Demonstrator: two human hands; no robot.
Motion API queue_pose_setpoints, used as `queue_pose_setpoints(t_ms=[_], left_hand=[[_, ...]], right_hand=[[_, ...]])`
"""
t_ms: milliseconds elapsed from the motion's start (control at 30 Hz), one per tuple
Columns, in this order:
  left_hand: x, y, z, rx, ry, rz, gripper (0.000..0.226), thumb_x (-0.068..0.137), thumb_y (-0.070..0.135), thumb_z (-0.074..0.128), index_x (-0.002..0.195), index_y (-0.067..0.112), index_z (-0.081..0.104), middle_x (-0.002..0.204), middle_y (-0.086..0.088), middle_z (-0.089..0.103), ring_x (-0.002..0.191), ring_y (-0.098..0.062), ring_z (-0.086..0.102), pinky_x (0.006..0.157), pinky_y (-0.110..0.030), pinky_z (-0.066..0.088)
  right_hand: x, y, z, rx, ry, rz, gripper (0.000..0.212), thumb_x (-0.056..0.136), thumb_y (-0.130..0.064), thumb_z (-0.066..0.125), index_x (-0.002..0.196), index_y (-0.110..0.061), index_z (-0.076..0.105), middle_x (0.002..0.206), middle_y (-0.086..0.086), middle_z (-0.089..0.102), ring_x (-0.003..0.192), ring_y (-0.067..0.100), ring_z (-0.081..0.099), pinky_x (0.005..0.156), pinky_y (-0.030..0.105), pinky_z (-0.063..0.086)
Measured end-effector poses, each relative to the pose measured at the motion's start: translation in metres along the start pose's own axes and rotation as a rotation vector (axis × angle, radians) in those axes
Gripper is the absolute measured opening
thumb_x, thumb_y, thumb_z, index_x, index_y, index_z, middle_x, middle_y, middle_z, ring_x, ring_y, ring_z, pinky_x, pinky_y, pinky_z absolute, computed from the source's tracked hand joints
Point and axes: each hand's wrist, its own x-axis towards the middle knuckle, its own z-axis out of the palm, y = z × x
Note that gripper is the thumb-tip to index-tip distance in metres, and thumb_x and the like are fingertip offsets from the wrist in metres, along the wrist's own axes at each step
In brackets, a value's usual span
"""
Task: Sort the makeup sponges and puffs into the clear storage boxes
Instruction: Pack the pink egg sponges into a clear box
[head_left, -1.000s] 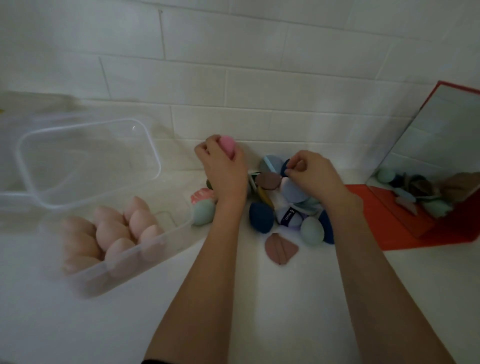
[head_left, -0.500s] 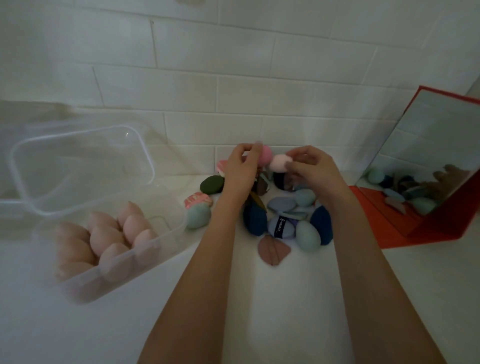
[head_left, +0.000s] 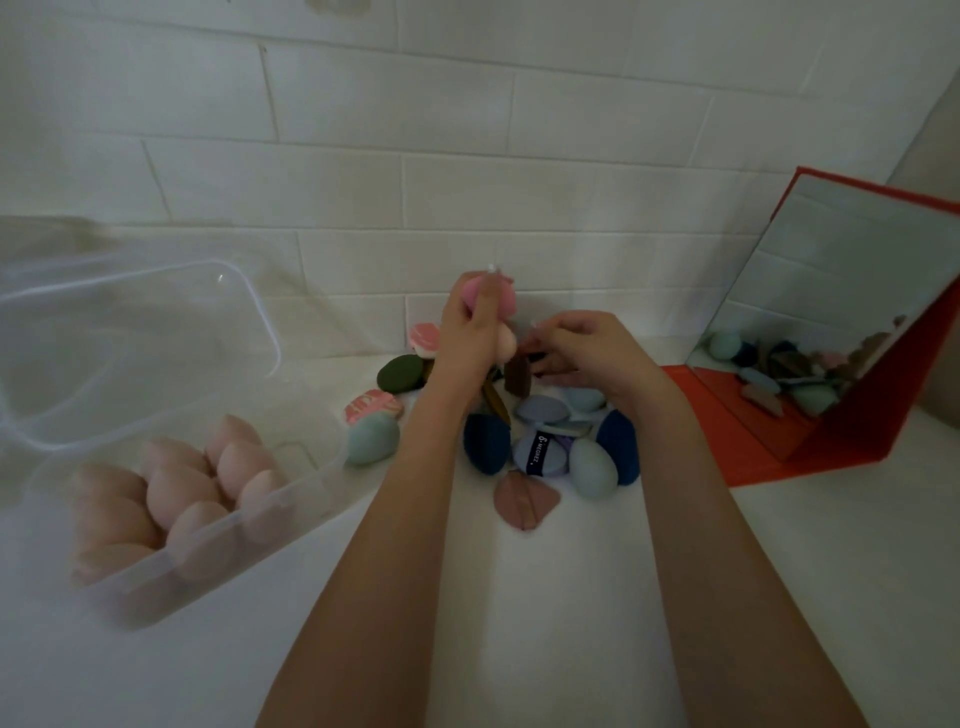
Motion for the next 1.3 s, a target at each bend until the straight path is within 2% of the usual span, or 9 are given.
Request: queue_pose_setpoints(t_ms=[100, 200, 433, 567, 700, 867, 1100, 1200, 1300], left_hand=[[0.007, 0.005, -0.006, -0.143, 0.077, -0.197, 0.050, 0.094, 0.058, 0.037, 0.085, 0.014, 0.058, 0.054, -0.001, 0.056, 0.046, -0.014, 0.050, 0.046, -0.024, 0.040], [0.007, -0.001, -0.012, -0.162, 0.199, -0.163, 0.048, 0.094, 0.055, 0.041, 0.071, 0.013, 0.048, 0.046, -0.002, 0.043, 0.037, -0.013, 0.039, 0.039, -0.022, 0.031], [0.003, -0.007, -0.014, -0.098, 0.324, -0.037, 0.040, 0.094, 0.047, 0.047, 0.068, 0.017, 0.044, 0.052, -0.001, 0.043, 0.044, -0.016, 0.041, 0.044, -0.026, 0.036], [0.004, -0.003, -0.017, -0.217, 0.366, -0.062, 0.036, 0.094, 0.045, 0.048, 0.073, 0.015, 0.048, 0.055, -0.002, 0.045, 0.044, -0.015, 0.042, 0.044, -0.026, 0.036], [0.006, -0.003, -0.022, -0.281, 0.449, -0.043, 0.039, 0.089, 0.049, 0.050, 0.069, 0.017, 0.047, 0.049, 0.002, 0.043, 0.045, -0.019, 0.041, 0.048, -0.033, 0.038], [0.003, -0.009, -0.028, -0.084, 0.551, -0.008, 0.045, 0.071, 0.068, 0.046, 0.064, 0.024, 0.056, 0.067, -0.002, 0.060, 0.070, -0.027, 0.061, 0.078, -0.055, 0.054], [-0.016, -0.002, -0.028, 0.099, 0.601, 0.129, 0.038, 0.096, 0.042, 0.046, 0.064, 0.022, 0.048, 0.065, 0.007, 0.052, 0.061, -0.007, 0.049, 0.066, -0.029, 0.043], [-0.024, -0.001, -0.028, 0.157, 0.576, 0.156, 0.039, 0.097, 0.040, 0.045, 0.063, 0.022, 0.045, 0.064, 0.007, 0.049, 0.059, -0.005, 0.046, 0.062, -0.025, 0.042], [-0.033, 0.000, -0.030, 0.294, 0.573, 0.227, 0.038, 0.096, 0.039, 0.048, 0.064, 0.019, 0.044, 0.060, 0.009, 0.047, 0.055, 0.000, 0.044, 0.055, -0.012, 0.036]], right_hand=[[0.013, 0.012, -0.018, -0.054, 0.301, -0.043, 0.012, 0.092, -0.015, 0.058, 0.094, -0.007, 0.067, 0.088, 0.011, 0.069, 0.070, 0.021, 0.064, 0.066, 0.033, 0.057], [0.022, 0.035, -0.030, -0.247, 0.527, -0.012, 0.015, 0.090, -0.008, 0.052, 0.095, -0.011, 0.066, 0.103, 0.014, 0.067, 0.089, 0.026, 0.064, 0.080, 0.037, 0.055], [0.023, 0.044, -0.030, -0.449, 0.353, 0.079, 0.029, 0.090, -0.003, 0.050, 0.111, -0.012, 0.067, 0.125, 0.011, 0.061, 0.116, 0.027, 0.055, 0.099, 0.036, 0.044], [0.018, 0.043, -0.040, -0.128, 0.322, 0.093, 0.016, 0.088, -0.001, 0.057, 0.088, -0.013, 0.068, 0.108, 0.016, 0.068, 0.097, 0.026, 0.064, 0.084, 0.033, 0.055], [0.010, 0.033, -0.048, 0.080, 0.280, 0.150, 0.027, 0.099, -0.001, 0.037, 0.113, 0.004, 0.060, 0.107, 0.020, 0.063, 0.072, 0.019, 0.062, 0.058, 0.019, 0.053], [0.007, 0.029, -0.043, 0.155, 0.164, 0.207, 0.027, 0.101, -0.003, 0.034, 0.116, 0.005, 0.056, 0.109, 0.023, 0.061, 0.076, 0.022, 0.064, 0.065, 0.029, 0.058], [0.008, 0.018, -0.031, 0.063, 0.174, 0.120, 0.022, 0.093, 0.003, 0.045, 0.107, -0.002, 0.062, 0.099, 0.021, 0.065, 0.068, 0.023, 0.062, 0.062, 0.029, 0.056], [0.009, 0.004, -0.012, -0.089, 0.106, -0.069, 0.017, 0.088, 0.001, 0.057, 0.101, -0.007, 0.066, 0.094, 0.016, 0.067, 0.073, 0.016, 0.060, 0.059, 0.016, 0.050], [0.007, -0.007, 0.018, -0.250, -0.039, -0.294, 0.025, 0.087, 0.002, 0.058, 0.106, -0.011, 0.066, 0.108, 0.006, 0.067, 0.093, 0.010, 0.060, 0.082, 0.015, 0.050]])
